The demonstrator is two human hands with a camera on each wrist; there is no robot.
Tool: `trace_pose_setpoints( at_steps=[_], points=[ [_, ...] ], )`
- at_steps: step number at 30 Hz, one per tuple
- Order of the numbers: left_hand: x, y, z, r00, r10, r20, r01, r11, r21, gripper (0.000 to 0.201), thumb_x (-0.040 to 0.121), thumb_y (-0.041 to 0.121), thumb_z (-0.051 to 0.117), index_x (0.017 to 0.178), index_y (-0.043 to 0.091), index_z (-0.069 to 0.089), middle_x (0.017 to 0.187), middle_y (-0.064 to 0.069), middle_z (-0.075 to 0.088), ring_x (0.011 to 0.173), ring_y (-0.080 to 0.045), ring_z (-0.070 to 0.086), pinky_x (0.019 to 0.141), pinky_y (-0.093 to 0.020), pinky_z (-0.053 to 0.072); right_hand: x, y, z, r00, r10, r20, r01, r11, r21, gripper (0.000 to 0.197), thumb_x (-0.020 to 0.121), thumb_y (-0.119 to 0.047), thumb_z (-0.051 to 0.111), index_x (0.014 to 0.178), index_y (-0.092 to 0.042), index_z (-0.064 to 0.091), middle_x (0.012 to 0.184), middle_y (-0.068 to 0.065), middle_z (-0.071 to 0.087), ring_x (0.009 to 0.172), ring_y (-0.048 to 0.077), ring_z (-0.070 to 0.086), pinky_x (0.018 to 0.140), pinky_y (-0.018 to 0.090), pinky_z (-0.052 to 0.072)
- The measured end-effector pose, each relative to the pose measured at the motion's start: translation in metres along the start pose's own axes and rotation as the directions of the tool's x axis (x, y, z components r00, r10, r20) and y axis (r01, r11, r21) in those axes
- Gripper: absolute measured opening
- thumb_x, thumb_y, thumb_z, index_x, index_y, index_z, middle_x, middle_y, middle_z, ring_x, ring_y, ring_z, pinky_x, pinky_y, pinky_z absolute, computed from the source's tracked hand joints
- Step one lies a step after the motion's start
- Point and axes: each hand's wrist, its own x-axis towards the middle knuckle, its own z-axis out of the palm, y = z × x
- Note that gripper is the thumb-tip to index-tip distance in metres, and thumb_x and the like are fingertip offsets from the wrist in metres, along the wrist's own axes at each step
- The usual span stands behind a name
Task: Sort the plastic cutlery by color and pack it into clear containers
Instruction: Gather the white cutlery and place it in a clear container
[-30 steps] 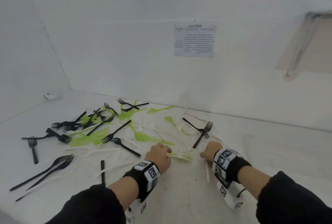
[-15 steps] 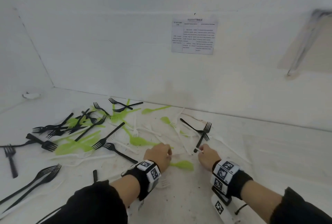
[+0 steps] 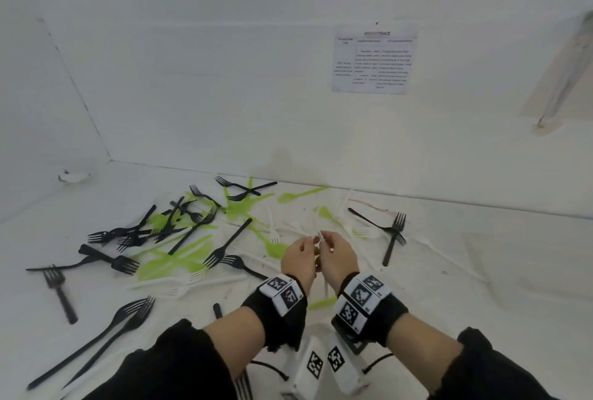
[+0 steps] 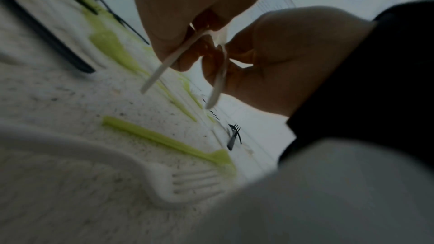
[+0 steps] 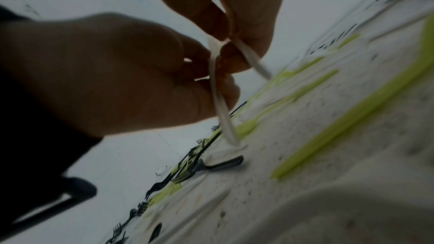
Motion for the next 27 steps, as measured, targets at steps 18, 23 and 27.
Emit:
trace_pose_setpoints(
  at_steps=[18,23,27],
  points=[
    [-0.005,-0.021,-0.131,0.986,-0.160,0.039,0.163,0.914,-0.371,0.007,0.096,0.003,0.047,0.099,0.008,0.051,0.080,-0.011,0.064,0.066,-0.020,0.062,0.064,-0.036,0.055,-0.033,-0.046,0.077,0.893,-0.150,0.425,0.249,0.950,-0.187,0.029,0.091,-0.013,0.053,0.118,-0.014,0.064,0.094,0.000,0.062,0.076,0.006,0.055,0.064,0.003,0.040],
    [-0.005,-0.030,-0.164,0.994,-0.107,-0.039,0.086,0.930,-0.358,0.025,0.092,0.003,0.055,0.109,0.015,0.043,0.085,-0.005,0.062,0.066,-0.018,0.057,0.063,-0.031,0.049,-0.049,-0.047,0.077,0.765,-0.264,0.587,0.556,0.732,-0.395,0.035,0.088,0.000,0.043,0.112,-0.013,0.064,0.092,-0.004,0.051,0.085,0.013,0.048,0.072,0.018,0.038],
    [-0.003,-0.042,-0.184,0.984,-0.140,-0.107,0.093,0.928,-0.361,0.019,0.097,0.004,0.044,0.113,0.011,0.048,0.082,-0.002,0.060,0.056,-0.014,0.042,0.052,-0.024,0.038,-0.069,-0.033,0.081,0.350,-0.095,0.932,0.893,0.333,-0.302,0.045,0.084,-0.006,0.058,0.119,-0.034,0.062,0.133,-0.001,0.038,0.117,0.021,0.039,0.100,0.032,0.037]
  ],
)
